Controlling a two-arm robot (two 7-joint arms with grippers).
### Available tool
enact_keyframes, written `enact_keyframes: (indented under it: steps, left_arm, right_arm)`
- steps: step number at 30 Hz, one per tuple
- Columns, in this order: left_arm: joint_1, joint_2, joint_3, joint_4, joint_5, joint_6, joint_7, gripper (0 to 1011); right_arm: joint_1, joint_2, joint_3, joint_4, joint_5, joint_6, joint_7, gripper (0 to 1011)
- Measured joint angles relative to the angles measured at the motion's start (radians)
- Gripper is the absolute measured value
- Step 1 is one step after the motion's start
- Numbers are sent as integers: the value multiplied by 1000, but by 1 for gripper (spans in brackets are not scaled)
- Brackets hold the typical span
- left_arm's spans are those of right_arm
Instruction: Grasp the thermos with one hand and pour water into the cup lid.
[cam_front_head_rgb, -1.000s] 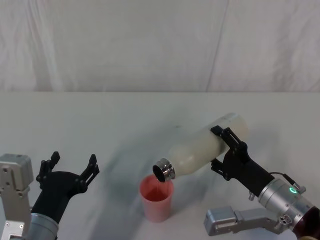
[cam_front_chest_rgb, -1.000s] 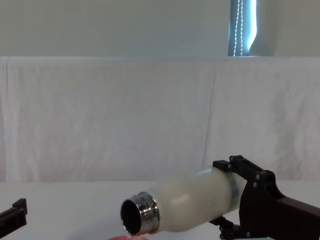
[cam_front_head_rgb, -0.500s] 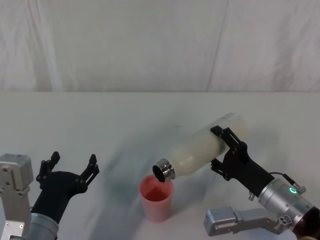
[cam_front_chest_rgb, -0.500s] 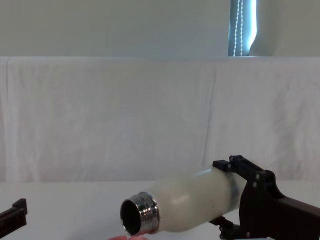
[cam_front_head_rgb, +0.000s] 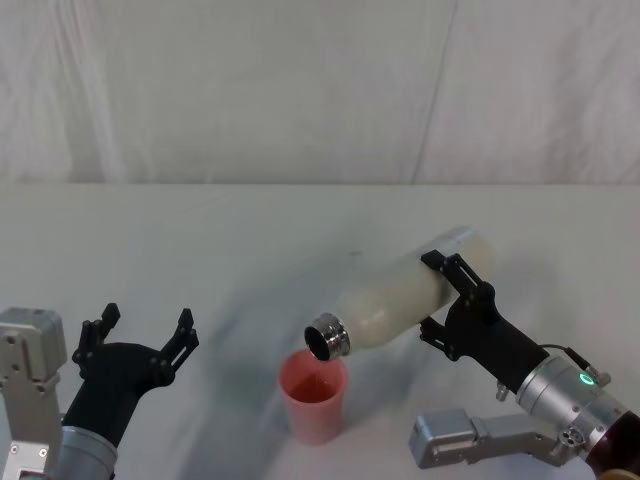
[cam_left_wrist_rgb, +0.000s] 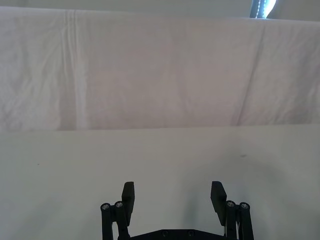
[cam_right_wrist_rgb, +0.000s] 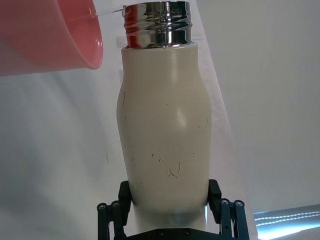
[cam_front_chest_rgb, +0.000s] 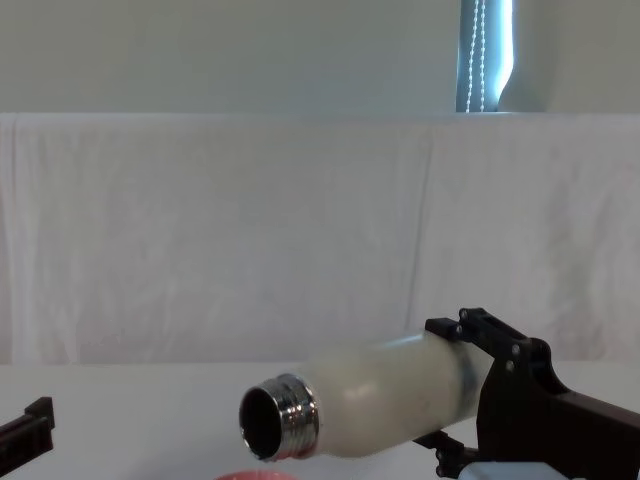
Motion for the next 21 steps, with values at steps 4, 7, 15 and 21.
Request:
enact_keyframes:
  steps: [4,7,15,21]
  left_arm:
    - [0,0,0,0,0,0,0,1001]
    - [0,0,0,0,0,0,0,1001]
    - [0,0,0,0,0,0,0,1001]
    - [0,0,0,0,0,0,0,1001]
  right_arm:
    - [-2,-2,5,-4,18,-9,10,950]
    - [-4,-2,9,-7,32,-16,21,950]
    - [-20,-10,37,-27,126,-44,74,950]
    - [-43,-28,84,-50,248,-62,135,950]
